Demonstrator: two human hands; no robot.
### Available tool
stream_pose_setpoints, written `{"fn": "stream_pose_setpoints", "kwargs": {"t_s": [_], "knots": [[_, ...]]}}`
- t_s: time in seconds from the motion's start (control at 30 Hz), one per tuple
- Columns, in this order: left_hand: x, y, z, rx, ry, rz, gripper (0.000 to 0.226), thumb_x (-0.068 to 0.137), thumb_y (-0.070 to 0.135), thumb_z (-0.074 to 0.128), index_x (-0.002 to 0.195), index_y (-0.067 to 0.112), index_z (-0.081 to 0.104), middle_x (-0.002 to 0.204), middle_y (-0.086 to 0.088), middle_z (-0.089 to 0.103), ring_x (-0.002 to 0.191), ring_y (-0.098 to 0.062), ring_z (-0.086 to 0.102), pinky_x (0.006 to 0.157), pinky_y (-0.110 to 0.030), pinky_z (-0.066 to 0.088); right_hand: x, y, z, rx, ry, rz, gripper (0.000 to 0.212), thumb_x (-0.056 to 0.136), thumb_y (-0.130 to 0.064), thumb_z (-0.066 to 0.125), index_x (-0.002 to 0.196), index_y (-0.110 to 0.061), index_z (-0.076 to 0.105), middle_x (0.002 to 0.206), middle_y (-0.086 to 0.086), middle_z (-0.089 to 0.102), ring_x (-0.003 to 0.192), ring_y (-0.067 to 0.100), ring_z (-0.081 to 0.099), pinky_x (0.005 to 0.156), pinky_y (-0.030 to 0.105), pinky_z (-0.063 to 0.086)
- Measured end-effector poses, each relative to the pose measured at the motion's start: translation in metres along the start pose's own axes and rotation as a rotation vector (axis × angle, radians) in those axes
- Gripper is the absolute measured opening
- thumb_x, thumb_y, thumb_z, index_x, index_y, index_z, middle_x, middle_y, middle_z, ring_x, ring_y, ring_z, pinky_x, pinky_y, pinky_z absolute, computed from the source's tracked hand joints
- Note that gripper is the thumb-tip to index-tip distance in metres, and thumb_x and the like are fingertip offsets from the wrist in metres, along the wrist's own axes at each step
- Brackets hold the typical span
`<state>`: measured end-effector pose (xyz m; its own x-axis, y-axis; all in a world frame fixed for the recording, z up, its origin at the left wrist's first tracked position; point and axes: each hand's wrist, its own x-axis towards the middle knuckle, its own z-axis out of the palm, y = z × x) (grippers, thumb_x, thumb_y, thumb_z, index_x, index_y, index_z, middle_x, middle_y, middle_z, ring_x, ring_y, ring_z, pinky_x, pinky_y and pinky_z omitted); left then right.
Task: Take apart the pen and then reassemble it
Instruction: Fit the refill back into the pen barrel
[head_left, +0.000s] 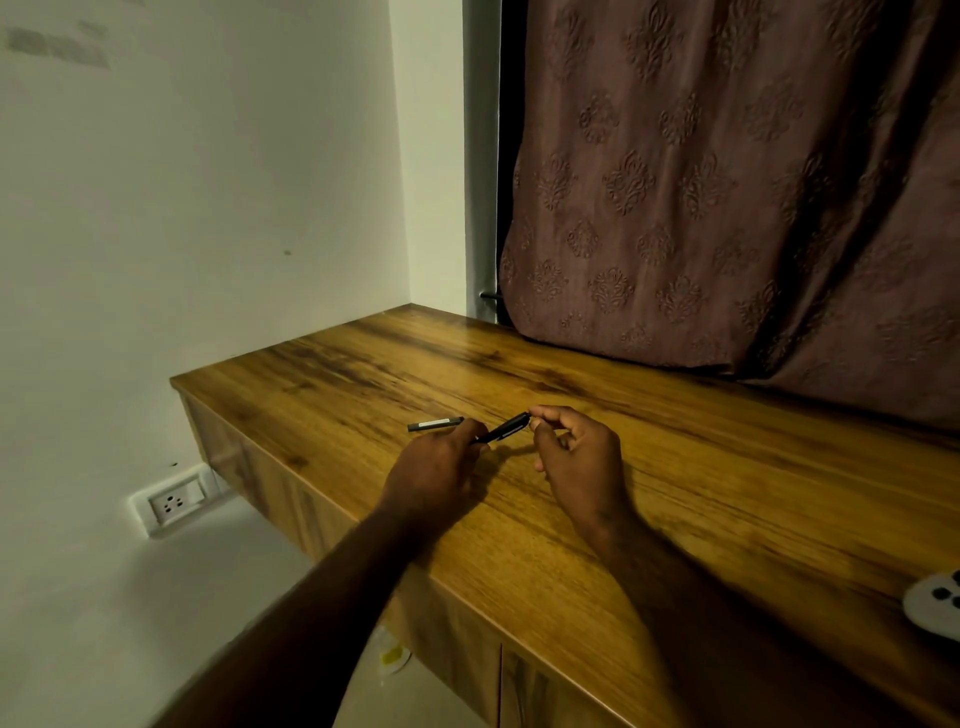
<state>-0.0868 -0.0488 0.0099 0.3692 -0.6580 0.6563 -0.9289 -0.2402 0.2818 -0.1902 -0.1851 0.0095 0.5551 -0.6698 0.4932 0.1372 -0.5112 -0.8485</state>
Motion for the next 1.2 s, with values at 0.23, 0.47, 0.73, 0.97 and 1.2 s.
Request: {"fn": "stream_pose_setpoints", "kwargs": {"t_s": [0.23, 0.47, 0.73, 0.97, 1.2], "knots": [[-0.001, -0.007, 0.004, 0.048, 0.016, -0.06, 0.048, 0.086, 0.057, 0.027, 0.1, 0.021, 0.057, 0.076, 0.0, 0.065, 0.065, -0.02, 0.059, 0.053, -0.025, 0.034, 0.019, 0.009, -0.035, -0.273, 0.152, 0.082, 0.014, 0.088, -0.024, 0.067, 0.093, -0.013, 0.074, 0.089, 0.001, 0.073, 0.081, 0.016, 0.067, 0.075, 0.037, 0.056], [0.0, -0.014, 0.008, 0.076, 0.002, -0.036, 0.026, 0.093, 0.047, 0.047, 0.097, 0.023, 0.058, 0.08, 0.004, 0.062, 0.067, -0.015, 0.058, 0.055, -0.025, 0.036, 0.024, 0.025, -0.038, -0.489, -0.014, 0.185, 0.008, 0.089, -0.021, 0.065, 0.086, -0.016, 0.071, 0.091, 0.001, 0.073, 0.087, 0.019, 0.067, 0.08, 0.036, 0.055], [0.0, -0.015, 0.01, 0.069, -0.012, -0.039, 0.023, 0.093, 0.04, 0.05, 0.104, 0.023, 0.06, 0.087, -0.003, 0.068, 0.077, -0.023, 0.064, 0.062, -0.034, 0.049, 0.025, 0.028, -0.031, -0.647, -0.183, 0.136, 0.019, 0.089, -0.026, 0.064, 0.105, -0.021, 0.073, 0.106, 0.001, 0.068, 0.095, 0.02, 0.063, 0.083, 0.036, 0.053], [0.0, -0.012, 0.009, 0.048, -0.019, -0.005, 0.038, 0.092, 0.048, 0.041, 0.106, 0.019, 0.062, 0.086, -0.004, 0.068, 0.073, -0.022, 0.064, 0.06, -0.037, 0.052, 0.028, 0.024, -0.031, -0.601, -0.117, 0.242, 0.023, 0.083, -0.023, 0.072, 0.063, -0.029, 0.064, 0.077, -0.01, 0.067, 0.076, 0.012, 0.062, 0.071, 0.028, 0.051], [0.0, -0.011, 0.008, 0.053, -0.032, -0.025, 0.028, 0.093, 0.039, 0.047, 0.106, 0.02, 0.062, 0.084, -0.002, 0.068, 0.068, -0.018, 0.062, 0.058, -0.033, 0.053, 0.024, 0.021, -0.031, -0.577, -0.114, 0.224, 0.013, 0.082, -0.036, 0.07, 0.077, -0.024, 0.07, 0.084, -0.006, 0.072, 0.081, 0.016, 0.065, 0.075, 0.034, 0.055]]}}
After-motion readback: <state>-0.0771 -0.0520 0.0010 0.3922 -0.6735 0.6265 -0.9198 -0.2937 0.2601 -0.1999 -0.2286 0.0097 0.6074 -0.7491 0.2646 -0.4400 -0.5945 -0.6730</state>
